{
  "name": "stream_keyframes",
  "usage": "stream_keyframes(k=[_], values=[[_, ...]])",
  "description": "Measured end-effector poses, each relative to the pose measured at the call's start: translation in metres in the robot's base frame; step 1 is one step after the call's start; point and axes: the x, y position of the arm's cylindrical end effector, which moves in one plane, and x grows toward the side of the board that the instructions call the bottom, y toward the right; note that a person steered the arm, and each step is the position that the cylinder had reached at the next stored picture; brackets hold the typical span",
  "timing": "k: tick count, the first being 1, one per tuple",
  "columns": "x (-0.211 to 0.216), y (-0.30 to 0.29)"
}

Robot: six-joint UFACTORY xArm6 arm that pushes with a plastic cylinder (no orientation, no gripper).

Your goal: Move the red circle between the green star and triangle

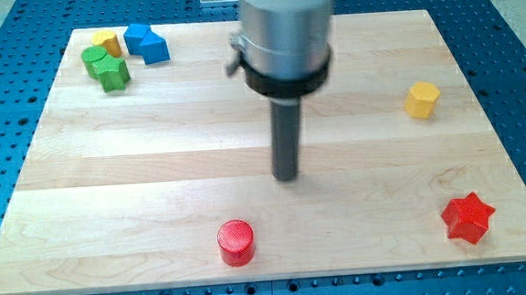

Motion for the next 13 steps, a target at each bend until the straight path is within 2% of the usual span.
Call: stream_keyframes(k=[1, 2, 3, 4, 5, 6, 7, 8, 9, 10, 11, 12, 13], values=[[0.066, 0.028], [0.082, -0.035], [0.076, -0.101], [0.025, -0.146], [-0.008, -0.128], [0.053, -0.126], [0.029, -0.131], [0.025, -0.212], [0.056, -0.171], [0.061, -0.303], [0.022, -0.351], [-0.029, -0.293], [-0.106, -0.243]])
